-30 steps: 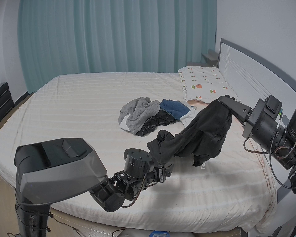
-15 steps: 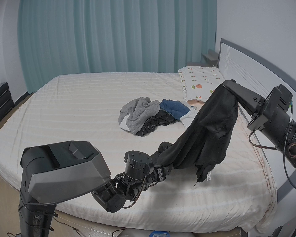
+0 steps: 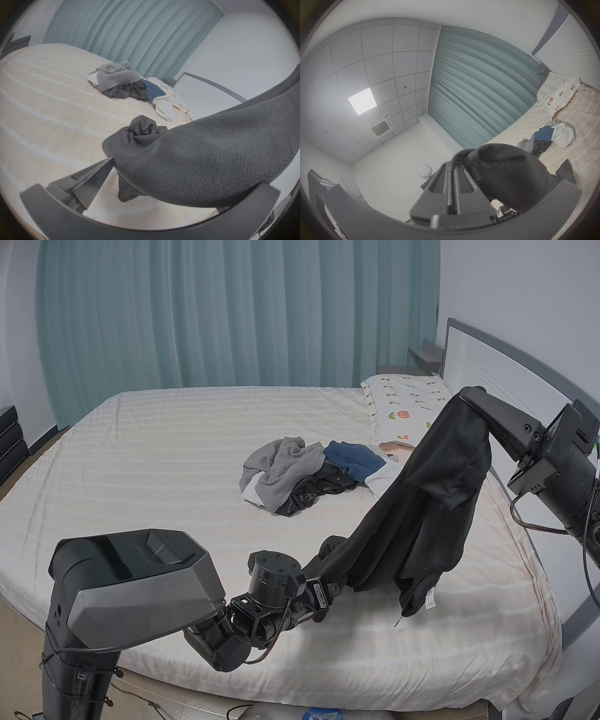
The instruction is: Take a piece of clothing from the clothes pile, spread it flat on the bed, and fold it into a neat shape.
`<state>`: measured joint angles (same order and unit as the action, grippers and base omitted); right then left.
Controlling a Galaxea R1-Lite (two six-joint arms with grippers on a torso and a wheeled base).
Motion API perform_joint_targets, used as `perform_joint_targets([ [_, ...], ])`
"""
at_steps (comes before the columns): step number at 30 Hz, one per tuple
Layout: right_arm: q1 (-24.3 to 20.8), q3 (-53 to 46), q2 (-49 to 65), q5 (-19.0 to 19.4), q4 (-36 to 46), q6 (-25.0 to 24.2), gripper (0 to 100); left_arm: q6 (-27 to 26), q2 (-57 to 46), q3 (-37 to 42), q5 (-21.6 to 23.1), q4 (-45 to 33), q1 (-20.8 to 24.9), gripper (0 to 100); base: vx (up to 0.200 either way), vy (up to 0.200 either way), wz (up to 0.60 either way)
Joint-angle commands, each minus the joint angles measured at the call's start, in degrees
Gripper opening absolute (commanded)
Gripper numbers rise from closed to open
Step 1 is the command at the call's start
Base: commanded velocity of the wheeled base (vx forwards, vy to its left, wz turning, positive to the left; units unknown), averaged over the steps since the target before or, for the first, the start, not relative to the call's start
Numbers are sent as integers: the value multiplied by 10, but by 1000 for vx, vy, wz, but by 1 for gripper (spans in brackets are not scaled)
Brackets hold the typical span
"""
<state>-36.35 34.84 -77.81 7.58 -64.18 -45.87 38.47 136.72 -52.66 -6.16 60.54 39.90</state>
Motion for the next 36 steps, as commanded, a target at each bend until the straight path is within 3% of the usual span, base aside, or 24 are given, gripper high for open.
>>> perform_joint_targets([
  [1,0,1,-8,1,0,0,0,4,10,-6,28,12,-3,100,0,0,0],
  [6,1,-1,-14,0,-1,0,0,7,16,-14,38,12,-7,100,0,0,0],
  [7,1,-1,-14,0,-1,0,0,8,22,-17,37,12,-9,0,0,0,0],
  [15,11,-2,-19,0,-1,0,0,37,27,-19,31,12,-14,0,0,0,0],
  [25,75,-9,-43,18,0,-2,0,61,-124,38,28,2,-43,0,0,0,0],
  [26,90,-17,-81,17,-2,-3,0,63,-182,35,27,-21,-50,0,0,0,0],
  [31,102,-7,-168,13,-12,1,0,15,-246,5,-3,-90,-64,0,0,0,0],
  [36,122,121,-194,-13,-30,14,0,-2,-275,-47,-52,-124,-65,0,0,0,0],
])
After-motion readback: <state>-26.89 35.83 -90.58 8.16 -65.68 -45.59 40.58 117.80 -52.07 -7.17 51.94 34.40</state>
